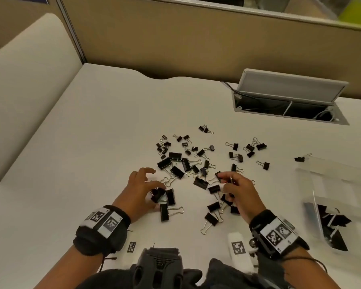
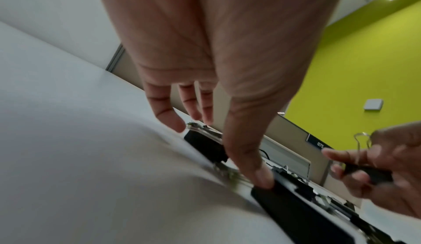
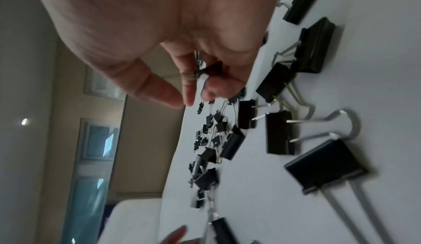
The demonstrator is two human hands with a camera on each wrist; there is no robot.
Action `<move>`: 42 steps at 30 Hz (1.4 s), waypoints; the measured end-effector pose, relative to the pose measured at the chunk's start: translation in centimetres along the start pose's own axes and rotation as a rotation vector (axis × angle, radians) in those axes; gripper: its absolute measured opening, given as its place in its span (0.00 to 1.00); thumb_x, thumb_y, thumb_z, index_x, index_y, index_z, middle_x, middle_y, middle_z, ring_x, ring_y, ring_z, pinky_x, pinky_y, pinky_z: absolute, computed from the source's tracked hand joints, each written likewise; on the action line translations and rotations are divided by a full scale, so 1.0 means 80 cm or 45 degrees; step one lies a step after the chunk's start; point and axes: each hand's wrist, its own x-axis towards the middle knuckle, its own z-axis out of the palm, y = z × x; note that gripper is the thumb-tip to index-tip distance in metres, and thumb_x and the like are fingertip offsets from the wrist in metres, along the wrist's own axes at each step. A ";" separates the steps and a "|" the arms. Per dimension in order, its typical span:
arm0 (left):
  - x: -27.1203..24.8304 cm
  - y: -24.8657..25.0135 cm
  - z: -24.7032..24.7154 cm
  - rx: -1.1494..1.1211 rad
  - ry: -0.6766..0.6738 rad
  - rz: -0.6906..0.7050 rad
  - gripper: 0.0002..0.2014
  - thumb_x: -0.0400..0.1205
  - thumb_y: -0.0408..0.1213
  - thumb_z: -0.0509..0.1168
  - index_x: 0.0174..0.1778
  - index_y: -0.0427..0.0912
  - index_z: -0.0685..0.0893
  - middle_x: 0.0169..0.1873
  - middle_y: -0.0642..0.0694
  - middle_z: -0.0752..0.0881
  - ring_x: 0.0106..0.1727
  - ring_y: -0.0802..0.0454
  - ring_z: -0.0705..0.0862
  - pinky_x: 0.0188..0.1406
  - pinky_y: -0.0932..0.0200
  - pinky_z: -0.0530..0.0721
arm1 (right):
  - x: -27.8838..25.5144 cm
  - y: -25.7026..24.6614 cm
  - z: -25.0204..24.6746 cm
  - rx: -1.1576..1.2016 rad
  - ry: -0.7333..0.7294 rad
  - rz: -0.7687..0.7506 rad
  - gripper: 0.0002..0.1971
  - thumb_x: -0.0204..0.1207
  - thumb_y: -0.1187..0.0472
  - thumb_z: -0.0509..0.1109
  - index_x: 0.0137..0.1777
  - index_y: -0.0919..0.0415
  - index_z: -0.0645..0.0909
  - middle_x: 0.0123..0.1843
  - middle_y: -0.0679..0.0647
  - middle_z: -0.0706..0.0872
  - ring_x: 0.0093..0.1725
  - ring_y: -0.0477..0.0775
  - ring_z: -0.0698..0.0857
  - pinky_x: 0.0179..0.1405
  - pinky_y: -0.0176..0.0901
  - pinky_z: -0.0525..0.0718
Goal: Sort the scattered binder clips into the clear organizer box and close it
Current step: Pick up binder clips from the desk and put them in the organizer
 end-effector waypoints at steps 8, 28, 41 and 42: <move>-0.012 -0.011 -0.025 -0.551 0.317 -0.119 0.21 0.68 0.54 0.74 0.53 0.53 0.81 0.60 0.57 0.84 0.62 0.59 0.80 0.64 0.57 0.76 | 0.027 0.010 0.037 -1.162 -0.024 -0.330 0.20 0.72 0.56 0.75 0.64 0.46 0.79 0.56 0.46 0.73 0.49 0.44 0.76 0.43 0.28 0.72; -0.028 0.031 0.015 -0.071 -0.163 -0.194 0.28 0.64 0.55 0.78 0.59 0.61 0.78 0.52 0.59 0.74 0.51 0.59 0.77 0.54 0.63 0.77 | 0.014 0.010 0.037 -1.238 -0.011 -0.226 0.22 0.73 0.49 0.69 0.67 0.54 0.78 0.60 0.51 0.82 0.55 0.51 0.82 0.55 0.44 0.82; -0.033 0.025 0.013 -0.312 -0.034 -0.254 0.18 0.69 0.50 0.76 0.49 0.53 0.78 0.50 0.56 0.78 0.44 0.59 0.78 0.42 0.66 0.75 | -0.002 0.014 0.008 1.128 -0.379 0.245 0.13 0.55 0.57 0.72 0.34 0.65 0.79 0.36 0.58 0.78 0.36 0.55 0.80 0.19 0.37 0.72; -0.034 0.023 0.006 -0.507 0.011 -0.274 0.16 0.71 0.45 0.76 0.47 0.50 0.77 0.48 0.54 0.81 0.38 0.61 0.78 0.37 0.68 0.74 | -0.001 0.016 0.011 1.153 -0.393 0.253 0.13 0.58 0.55 0.72 0.32 0.65 0.77 0.35 0.58 0.78 0.36 0.55 0.81 0.18 0.36 0.73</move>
